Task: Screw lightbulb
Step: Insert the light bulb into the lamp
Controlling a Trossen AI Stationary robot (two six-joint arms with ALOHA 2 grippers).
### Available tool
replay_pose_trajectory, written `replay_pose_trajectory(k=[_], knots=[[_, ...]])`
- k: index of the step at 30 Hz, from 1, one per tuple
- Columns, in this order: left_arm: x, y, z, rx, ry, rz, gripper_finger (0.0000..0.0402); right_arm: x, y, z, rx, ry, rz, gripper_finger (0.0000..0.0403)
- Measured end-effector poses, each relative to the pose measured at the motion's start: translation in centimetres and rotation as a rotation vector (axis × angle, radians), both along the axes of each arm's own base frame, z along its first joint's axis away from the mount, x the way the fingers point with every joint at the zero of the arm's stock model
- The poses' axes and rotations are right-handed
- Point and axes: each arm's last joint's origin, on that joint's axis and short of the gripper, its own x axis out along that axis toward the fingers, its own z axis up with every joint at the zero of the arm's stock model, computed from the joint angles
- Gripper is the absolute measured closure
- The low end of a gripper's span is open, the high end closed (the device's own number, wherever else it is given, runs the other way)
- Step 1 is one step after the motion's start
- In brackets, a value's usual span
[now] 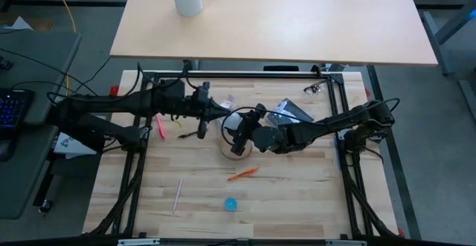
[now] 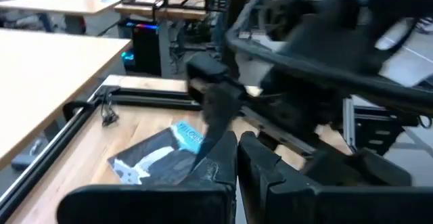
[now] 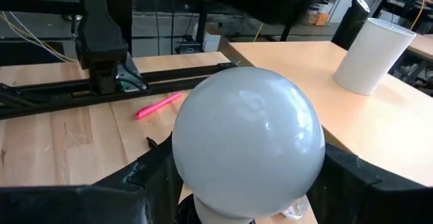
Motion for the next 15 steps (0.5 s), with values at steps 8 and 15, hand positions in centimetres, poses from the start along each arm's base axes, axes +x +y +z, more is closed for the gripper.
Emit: replay_pose_trajectory(k=[8,15], knots=[[0.5,0.2,-0.4,0.054,0.015,0.006,0.0401,0.0,0.0,0.0,0.006,-0.004,-0.002,0.0157],[0.9,0.0,-0.6,0.04,0.007,-0.027,0.0401,0.0,0.0,0.0,0.006,-0.005,-0.002,0.0157]])
